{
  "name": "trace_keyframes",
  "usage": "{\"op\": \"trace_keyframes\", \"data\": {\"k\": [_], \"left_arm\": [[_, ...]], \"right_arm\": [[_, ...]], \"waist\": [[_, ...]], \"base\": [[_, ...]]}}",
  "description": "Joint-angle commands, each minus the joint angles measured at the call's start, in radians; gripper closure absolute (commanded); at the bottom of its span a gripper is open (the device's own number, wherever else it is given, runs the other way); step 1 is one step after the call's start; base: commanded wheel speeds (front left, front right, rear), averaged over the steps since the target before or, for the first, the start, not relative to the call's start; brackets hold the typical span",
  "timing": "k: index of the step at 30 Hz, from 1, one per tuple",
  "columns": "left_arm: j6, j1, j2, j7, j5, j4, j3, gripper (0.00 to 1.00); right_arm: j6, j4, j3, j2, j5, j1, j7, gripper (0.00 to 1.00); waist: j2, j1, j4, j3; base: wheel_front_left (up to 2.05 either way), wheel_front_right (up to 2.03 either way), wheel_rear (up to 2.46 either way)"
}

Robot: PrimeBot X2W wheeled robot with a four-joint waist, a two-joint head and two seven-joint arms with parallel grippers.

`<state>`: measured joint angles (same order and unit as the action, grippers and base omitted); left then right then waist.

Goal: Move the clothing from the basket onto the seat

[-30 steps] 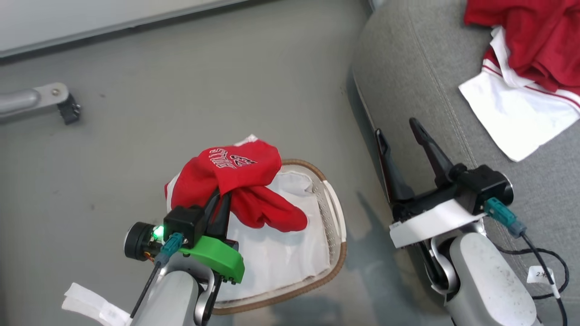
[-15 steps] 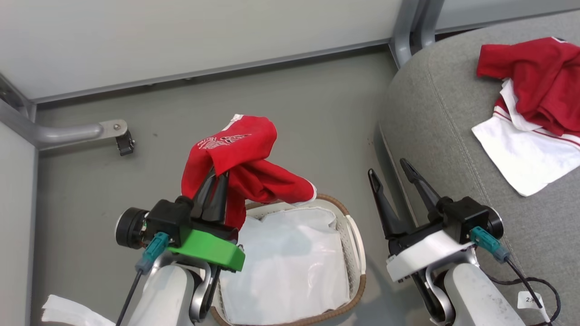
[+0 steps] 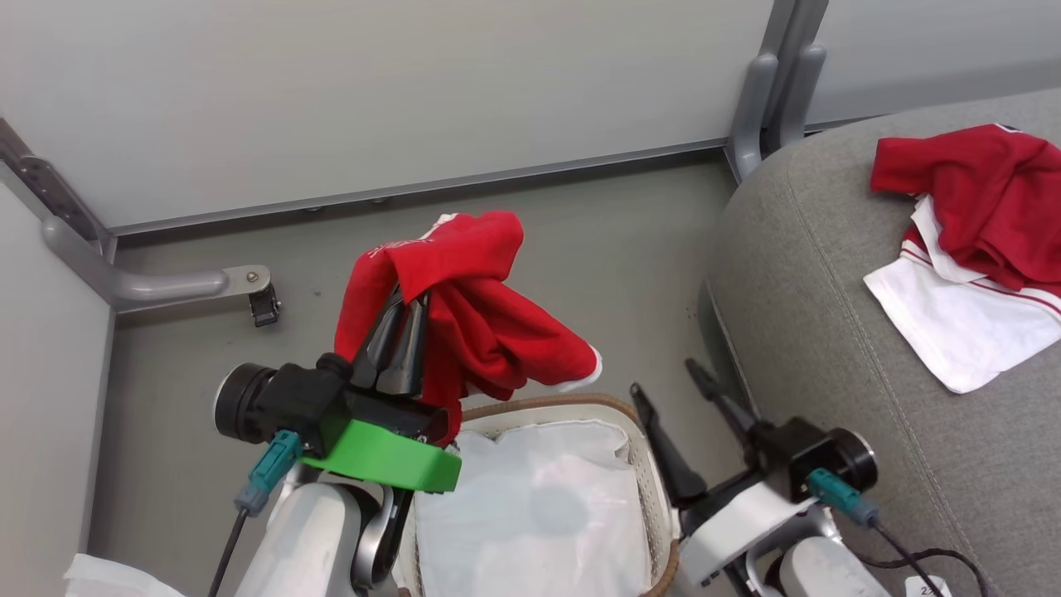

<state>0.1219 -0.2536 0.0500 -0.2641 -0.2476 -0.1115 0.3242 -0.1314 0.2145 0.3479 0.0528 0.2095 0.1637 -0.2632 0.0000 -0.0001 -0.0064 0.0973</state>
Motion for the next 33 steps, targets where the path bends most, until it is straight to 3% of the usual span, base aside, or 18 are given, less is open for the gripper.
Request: {"op": "trace_keyframes", "data": {"k": [1, 15, 32, 33], "left_arm": [[-0.006, 0.021, 0.001, 0.0, -0.007, 0.004, 0.003, 1.0], [-0.006, 0.018, 0.001, 0.0, -0.035, -0.002, 0.055, 1.0], [0.006, -0.013, 0.001, 0.0, -0.104, 0.023, 0.231, 1.0], [0.006, -0.014, 0.002, 0.0, -0.109, 0.023, 0.237, 1.0]], "right_arm": [[0.001, 0.003, 0.025, 0.012, -0.003, -0.007, -0.002, 0.0], [0.001, 0.029, 0.324, 0.094, -0.009, 0.222, -0.002, 0.0], [0.001, 0.192, 0.36, 0.04, 0.006, 0.333, -0.002, 0.0], [0.001, 0.195, 0.36, 0.037, 0.009, 0.331, -0.002, 0.42]], "waist": [[0.0, 0.0001, 0.009, -0.01], [0.0, 0.0001, 0.032, 0.001], [0.0, 0.0001, 0.131, 0.011], [0.0, 0.0001, 0.136, 0.012]], "base": [[0.0, 0.0, 0.0], [0.0, 0.0, 0.0], [0.0, 0.0, 0.0], [0.0, 0.0, 0.0]]}}
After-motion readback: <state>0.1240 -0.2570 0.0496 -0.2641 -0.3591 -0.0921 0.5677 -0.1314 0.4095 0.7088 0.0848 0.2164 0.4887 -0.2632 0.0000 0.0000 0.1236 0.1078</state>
